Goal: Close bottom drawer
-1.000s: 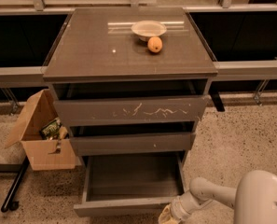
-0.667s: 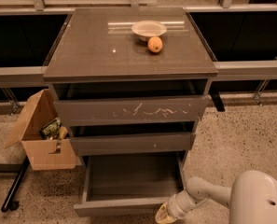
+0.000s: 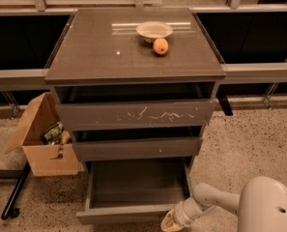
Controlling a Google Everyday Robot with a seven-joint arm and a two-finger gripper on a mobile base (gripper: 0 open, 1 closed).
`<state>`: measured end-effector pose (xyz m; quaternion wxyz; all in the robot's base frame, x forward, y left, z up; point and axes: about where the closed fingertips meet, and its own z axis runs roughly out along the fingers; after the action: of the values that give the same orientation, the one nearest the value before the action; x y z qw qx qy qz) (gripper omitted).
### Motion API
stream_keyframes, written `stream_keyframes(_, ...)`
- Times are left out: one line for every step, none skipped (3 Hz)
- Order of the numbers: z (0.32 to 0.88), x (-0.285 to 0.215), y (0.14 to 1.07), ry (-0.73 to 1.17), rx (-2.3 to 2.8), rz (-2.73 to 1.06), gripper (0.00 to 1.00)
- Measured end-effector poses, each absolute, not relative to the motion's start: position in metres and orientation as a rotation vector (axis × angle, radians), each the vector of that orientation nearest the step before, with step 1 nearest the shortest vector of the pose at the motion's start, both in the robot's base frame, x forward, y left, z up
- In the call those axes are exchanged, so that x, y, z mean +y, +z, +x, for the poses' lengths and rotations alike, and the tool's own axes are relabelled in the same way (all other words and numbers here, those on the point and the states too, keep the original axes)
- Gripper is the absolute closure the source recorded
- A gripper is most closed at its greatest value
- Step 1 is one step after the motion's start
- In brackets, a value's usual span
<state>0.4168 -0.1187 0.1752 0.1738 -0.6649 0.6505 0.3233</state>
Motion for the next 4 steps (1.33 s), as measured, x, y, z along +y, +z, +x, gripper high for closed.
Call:
stream_keyframes(0.4168, -0.1187, 0.1752, 0.917, 1.844, -1.885, 0.36)
stream_keyframes(0.4168, -0.1186, 0.1752, 0.917, 1.844, -1.885, 0.12)
stream_keyframes(0.4258, -0.1158, 0.1764, 0.898, 1.816, -1.890, 0.00)
stream_keyframes(0.4258, -0.1158, 0.1764, 0.898, 1.816, -1.890, 0.00)
